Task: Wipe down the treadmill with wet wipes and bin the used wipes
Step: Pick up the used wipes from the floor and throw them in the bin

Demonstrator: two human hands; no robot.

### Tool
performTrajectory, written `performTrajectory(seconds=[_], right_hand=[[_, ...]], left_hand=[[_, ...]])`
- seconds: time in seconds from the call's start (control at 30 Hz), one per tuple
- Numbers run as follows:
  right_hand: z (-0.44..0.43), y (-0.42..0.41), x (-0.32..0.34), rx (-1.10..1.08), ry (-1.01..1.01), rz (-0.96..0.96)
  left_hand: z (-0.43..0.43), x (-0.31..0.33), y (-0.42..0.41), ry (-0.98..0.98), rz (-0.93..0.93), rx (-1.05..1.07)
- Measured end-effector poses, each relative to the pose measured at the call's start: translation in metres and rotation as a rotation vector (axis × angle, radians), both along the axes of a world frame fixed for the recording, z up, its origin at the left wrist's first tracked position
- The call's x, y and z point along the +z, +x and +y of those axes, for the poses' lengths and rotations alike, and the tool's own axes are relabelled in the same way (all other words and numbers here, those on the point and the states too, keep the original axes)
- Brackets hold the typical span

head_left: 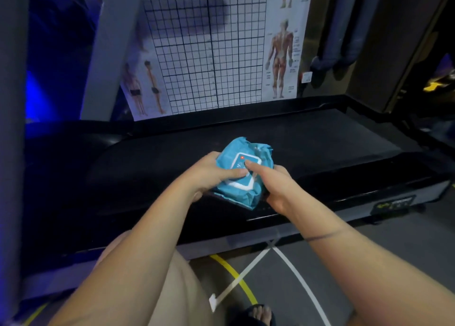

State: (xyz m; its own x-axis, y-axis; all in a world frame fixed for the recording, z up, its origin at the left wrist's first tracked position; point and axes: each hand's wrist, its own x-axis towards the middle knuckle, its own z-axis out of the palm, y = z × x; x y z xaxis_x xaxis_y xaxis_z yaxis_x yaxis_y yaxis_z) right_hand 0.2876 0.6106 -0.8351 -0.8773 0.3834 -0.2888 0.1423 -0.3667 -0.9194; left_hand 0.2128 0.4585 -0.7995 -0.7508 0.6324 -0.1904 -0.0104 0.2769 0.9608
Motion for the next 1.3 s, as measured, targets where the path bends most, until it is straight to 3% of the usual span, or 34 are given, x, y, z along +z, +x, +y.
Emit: performTrajectory(seconds=[0.1,0.2,0.37,0.5,0.6,0.73,0.9,1.07,1.13,1.2,1.3], right_hand=[[-0.001,0.0,-0.002,-0.015,-0.034,0.008],[0.003,-0.002,0.0,-0.031,-0.068,0.019],[0.03,-0.006,-0.02,-0.084,0.063,-0.07],[0.067,-0.018,-0.053,-0.142,0.173,-0.154],[0.084,-0.033,-0.08,-0.12,0.174,-0.189],[0.092,-0.051,-0.111,0.038,0.271,-0.226],[0.076,-0.085,-0.115,0.292,0.39,-0.17],[-0.001,-0.09,-0.121,0.614,0.576,-0.218],[-0.036,-0.085,-0.127,0.682,0.71,-0.255],[-0.074,-0.071,-0.135,0.714,0.785,-0.246],[-0.098,-0.048,-0.146,0.747,0.832,-0.237]], left_hand=[[-0.001,-0.003,-0.018,-0.105,-0.056,0.024],[0.001,-0.013,-0.031,-0.083,-0.141,0.064],[0.006,-0.034,-0.05,-0.065,-0.299,0.052],[0.013,-0.063,-0.08,-0.156,-0.242,0.113],[0.027,-0.09,-0.095,-0.117,-0.263,0.099],[0.032,-0.126,-0.107,-0.248,-0.204,0.029],[-0.019,-0.151,-0.095,-0.379,-0.449,-0.184],[-0.105,-0.19,-0.053,-0.646,-0.541,-0.085],[-0.139,-0.214,-0.024,-0.69,-0.468,0.059],[-0.181,-0.248,0.012,-0.762,-0.254,0.202],[-0.219,-0.305,0.06,-0.942,-0.051,0.195]])
